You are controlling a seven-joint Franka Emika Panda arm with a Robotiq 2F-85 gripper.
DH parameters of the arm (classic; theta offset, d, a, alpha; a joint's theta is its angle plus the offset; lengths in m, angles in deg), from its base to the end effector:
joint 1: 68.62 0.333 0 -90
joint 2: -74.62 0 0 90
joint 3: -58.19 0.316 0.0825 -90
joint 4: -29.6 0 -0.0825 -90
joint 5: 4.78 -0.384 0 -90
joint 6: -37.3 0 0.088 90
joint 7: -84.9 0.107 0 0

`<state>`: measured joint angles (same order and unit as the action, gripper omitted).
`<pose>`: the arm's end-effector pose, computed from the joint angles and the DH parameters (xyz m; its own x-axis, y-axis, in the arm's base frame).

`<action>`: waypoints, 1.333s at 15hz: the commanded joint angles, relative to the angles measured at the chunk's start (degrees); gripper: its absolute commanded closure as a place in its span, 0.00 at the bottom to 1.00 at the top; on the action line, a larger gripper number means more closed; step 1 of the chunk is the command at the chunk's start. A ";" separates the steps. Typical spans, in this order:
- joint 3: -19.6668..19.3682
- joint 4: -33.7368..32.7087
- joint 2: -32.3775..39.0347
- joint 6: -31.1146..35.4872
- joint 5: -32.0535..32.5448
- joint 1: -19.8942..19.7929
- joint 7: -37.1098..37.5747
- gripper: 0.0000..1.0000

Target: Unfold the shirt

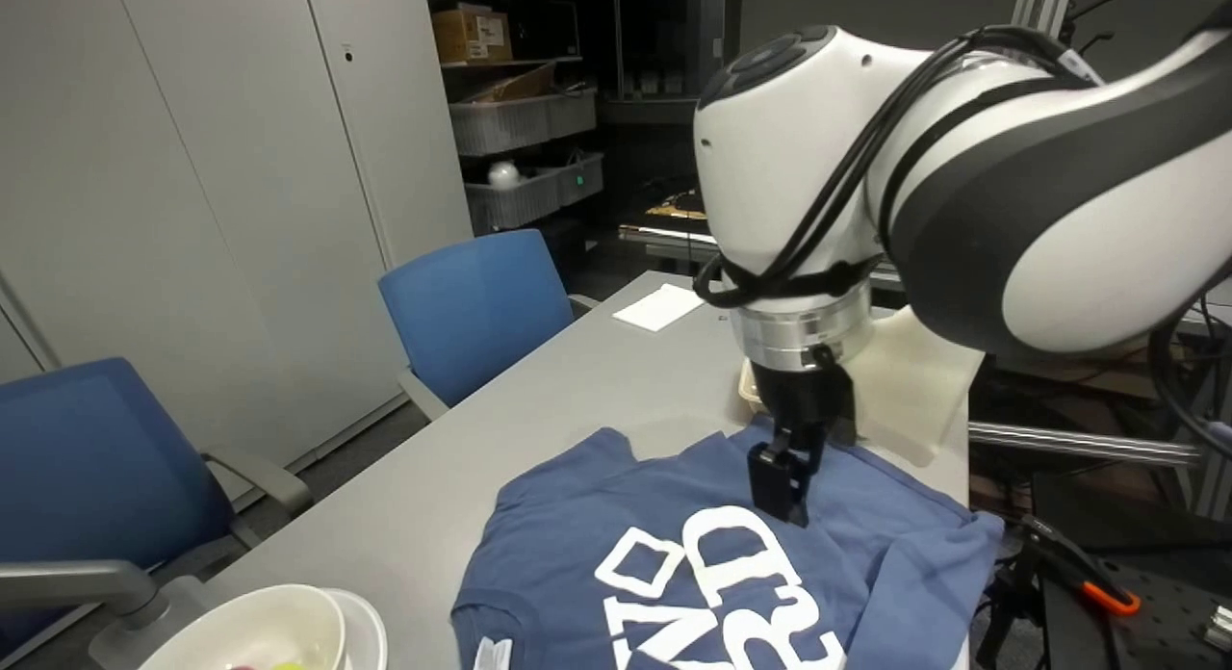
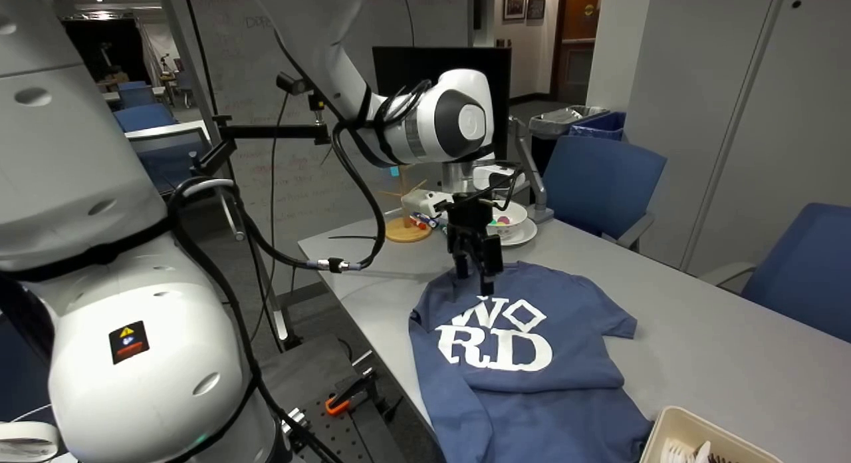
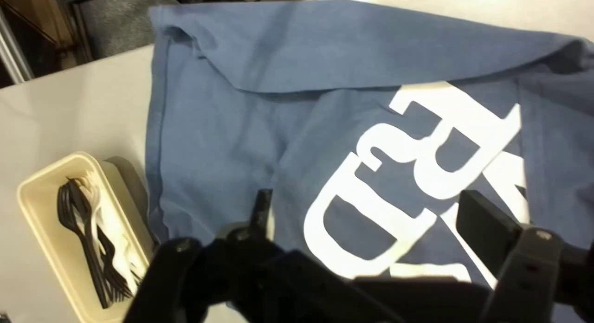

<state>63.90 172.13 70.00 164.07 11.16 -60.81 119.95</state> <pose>0.4320 0.0941 0.3037 0.9788 -0.1950 -0.0621 -0.1707 -0.9454 0.2777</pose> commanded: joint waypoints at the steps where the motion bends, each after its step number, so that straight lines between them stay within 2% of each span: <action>1: -0.04 -0.10 -3.34 3.54 -6.41 -1.12 -4.34 0.00; 7: -1.75 2.71 -11.31 5.81 -15.68 -2.52 -12.08 0.00; 10: -3.55 5.28 -18.41 3.50 -20.30 -3.07 -17.22 0.00; 14: -6.75 8.10 -25.41 2.51 -23.42 -4.35 -23.66 0.00; 15: -4.37 4.77 -19.39 3.73 -21.67 -4.68 -20.31 0.00; 20: -5.66 7.22 -23.57 3.43 -22.46 -5.17 -22.43 0.00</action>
<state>56.72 179.46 46.42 167.73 -10.34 -64.39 98.27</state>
